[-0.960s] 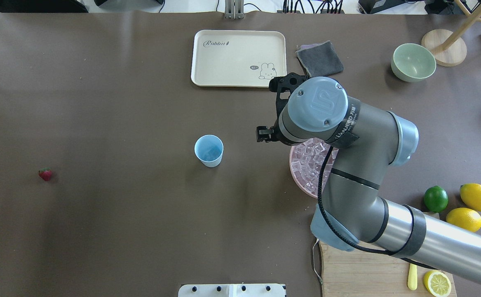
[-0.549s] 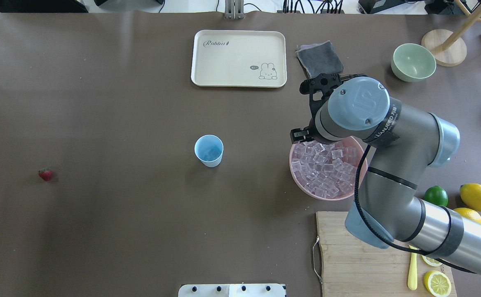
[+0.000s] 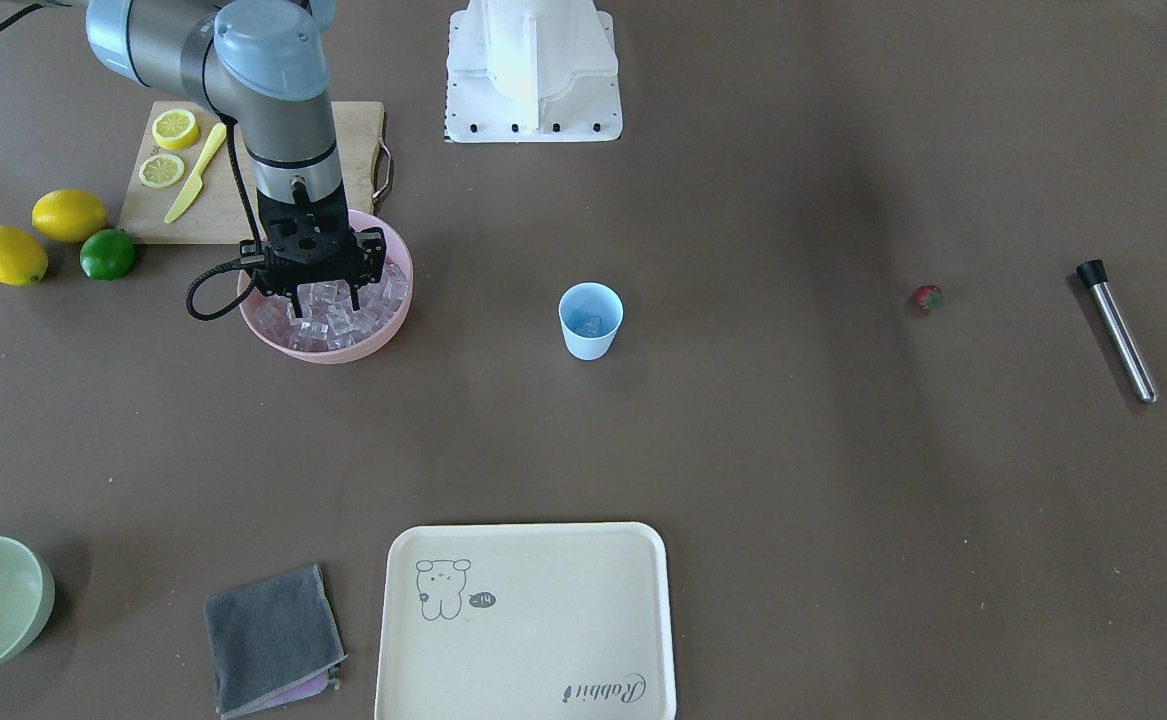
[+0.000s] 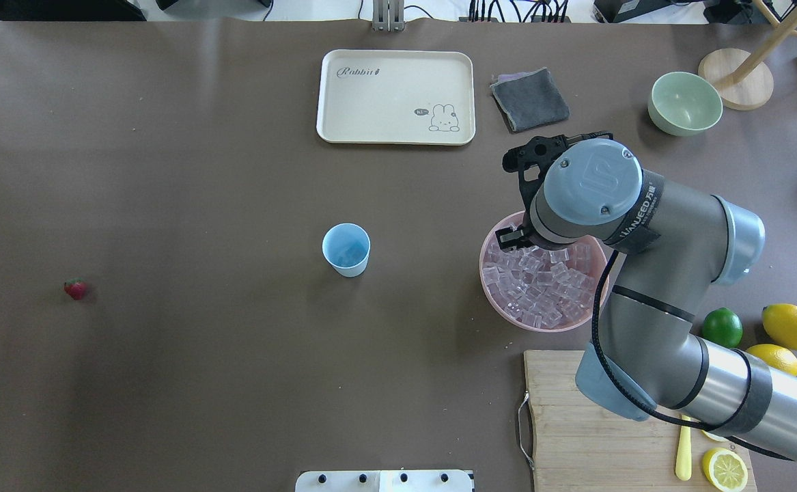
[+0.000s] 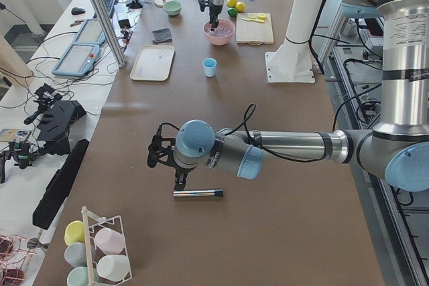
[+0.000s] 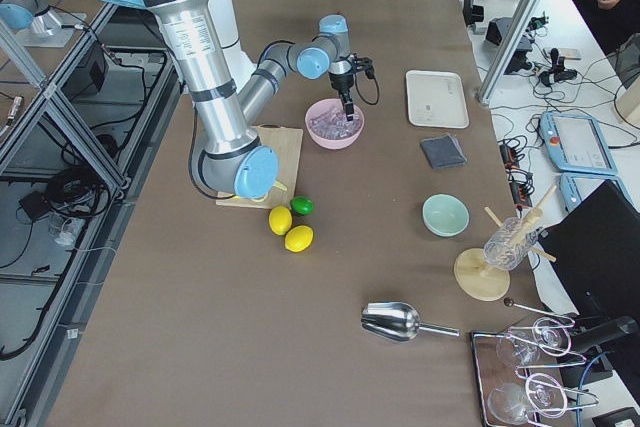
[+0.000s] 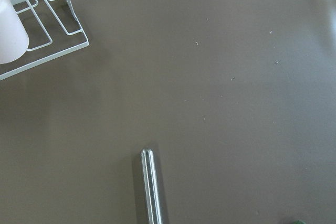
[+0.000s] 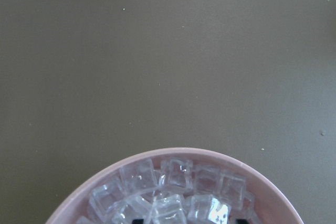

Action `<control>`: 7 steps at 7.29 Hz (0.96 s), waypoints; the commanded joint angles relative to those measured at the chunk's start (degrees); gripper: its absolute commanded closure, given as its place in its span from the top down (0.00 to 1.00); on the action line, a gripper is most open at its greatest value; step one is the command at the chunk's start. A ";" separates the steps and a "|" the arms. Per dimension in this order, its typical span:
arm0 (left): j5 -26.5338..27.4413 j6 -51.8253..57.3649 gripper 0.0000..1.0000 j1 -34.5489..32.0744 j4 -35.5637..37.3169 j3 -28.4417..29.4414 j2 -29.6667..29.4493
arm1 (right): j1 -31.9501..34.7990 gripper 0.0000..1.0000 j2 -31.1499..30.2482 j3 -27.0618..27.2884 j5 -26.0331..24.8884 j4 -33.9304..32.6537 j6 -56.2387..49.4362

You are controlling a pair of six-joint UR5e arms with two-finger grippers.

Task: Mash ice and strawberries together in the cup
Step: 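Dip the scoop into the ice cubes and lift a cube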

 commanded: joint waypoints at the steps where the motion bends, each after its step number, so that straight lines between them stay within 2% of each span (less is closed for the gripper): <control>1: 0.00 0.00 0.99 0.00 0.00 0.06 0.09 | -0.97 0.47 0.28 -0.18 -0.22 -0.13 -0.10; 5: 0.00 0.00 0.99 0.00 0.00 0.23 0.09 | -1.24 0.47 1.15 -2.91 -0.92 0.14 -0.46; 7: 0.00 0.00 0.99 0.00 0.00 0.15 0.09 | -1.33 0.41 1.25 -3.26 -1.01 0.14 -0.46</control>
